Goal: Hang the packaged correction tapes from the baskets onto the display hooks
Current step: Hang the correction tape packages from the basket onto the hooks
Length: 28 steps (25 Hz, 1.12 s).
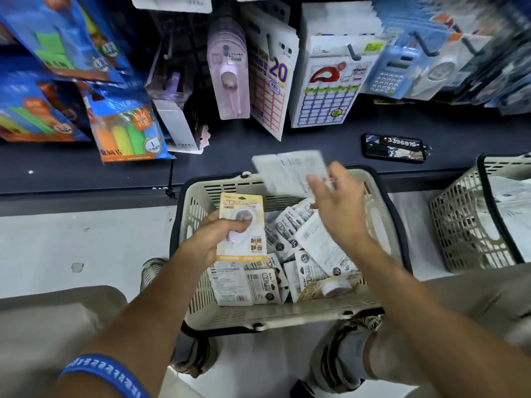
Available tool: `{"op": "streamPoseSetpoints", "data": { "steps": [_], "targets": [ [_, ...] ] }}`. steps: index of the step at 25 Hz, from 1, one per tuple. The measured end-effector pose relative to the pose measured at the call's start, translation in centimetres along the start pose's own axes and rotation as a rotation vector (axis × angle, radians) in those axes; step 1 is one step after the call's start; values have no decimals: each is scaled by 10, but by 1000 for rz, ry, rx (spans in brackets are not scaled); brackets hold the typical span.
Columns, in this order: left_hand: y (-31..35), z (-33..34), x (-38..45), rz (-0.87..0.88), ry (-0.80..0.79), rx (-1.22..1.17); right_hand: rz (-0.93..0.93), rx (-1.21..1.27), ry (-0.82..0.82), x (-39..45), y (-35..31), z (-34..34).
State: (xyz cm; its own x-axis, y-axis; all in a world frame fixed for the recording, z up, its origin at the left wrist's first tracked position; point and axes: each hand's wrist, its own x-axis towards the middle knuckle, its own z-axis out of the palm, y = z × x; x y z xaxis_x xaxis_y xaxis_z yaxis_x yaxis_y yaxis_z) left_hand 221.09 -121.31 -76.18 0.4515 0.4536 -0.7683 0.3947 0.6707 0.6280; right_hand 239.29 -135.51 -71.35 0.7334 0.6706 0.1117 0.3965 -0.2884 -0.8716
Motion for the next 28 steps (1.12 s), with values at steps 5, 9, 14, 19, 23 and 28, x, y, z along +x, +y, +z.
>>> {"op": "streamPoseSetpoints", "data": {
  "steps": [5, 9, 14, 19, 23, 28],
  "targets": [
    [12, 8, -3, -1, -130, -231, -624, -682, -323, -58, -7, 34],
    [8, 11, -6, -65, 22, 41, -587, -529, -592, -73, 2, 45],
    [-4, 5, 1, -30, 188, 218, 188, -795, -993, -57, 61, 6],
    [-8, 9, 3, -7, 138, 298, 258, -1065, -1124, -60, 84, -11],
    [-6, 10, 0, 33, 175, 298, 584, 89, -783, -16, 51, -24],
    [-4, 23, -8, -25, -229, 151, 497, 110, -854, -26, 27, 15]
  ]
}}
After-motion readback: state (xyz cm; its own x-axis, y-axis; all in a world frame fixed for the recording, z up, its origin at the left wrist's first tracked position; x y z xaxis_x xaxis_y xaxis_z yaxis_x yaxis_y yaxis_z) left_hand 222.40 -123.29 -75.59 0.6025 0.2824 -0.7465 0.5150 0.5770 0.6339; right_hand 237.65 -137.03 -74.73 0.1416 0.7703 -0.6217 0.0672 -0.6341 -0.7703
